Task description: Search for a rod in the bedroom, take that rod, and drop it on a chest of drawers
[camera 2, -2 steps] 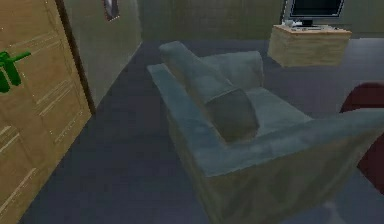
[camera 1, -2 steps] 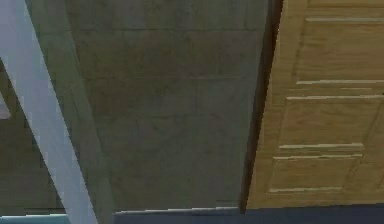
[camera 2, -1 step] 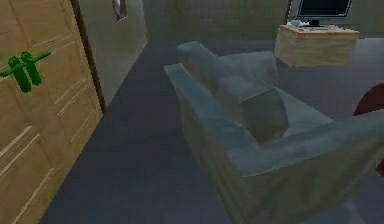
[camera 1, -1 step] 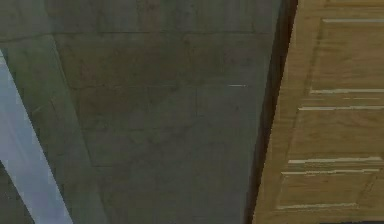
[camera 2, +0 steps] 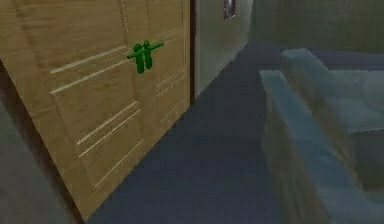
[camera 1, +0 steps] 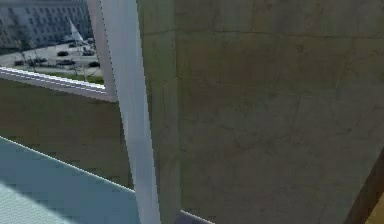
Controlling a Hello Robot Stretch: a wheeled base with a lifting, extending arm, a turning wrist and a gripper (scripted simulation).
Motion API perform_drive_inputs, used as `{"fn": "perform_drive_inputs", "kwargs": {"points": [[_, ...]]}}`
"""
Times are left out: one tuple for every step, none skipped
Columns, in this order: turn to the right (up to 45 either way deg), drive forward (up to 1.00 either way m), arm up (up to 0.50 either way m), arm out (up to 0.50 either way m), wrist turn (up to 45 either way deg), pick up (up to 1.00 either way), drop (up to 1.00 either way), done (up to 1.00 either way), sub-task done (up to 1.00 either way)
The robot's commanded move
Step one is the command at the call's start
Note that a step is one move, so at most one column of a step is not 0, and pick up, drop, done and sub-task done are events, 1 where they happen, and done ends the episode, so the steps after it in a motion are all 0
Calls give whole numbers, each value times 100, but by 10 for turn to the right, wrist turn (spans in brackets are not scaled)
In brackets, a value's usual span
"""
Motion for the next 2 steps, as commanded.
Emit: {"fn": "perform_drive_inputs", "kwargs": {"points": [[0,30,0,0,0,0,0,0,0],[-450,0,0,0,0,0,0,0,0]]}}
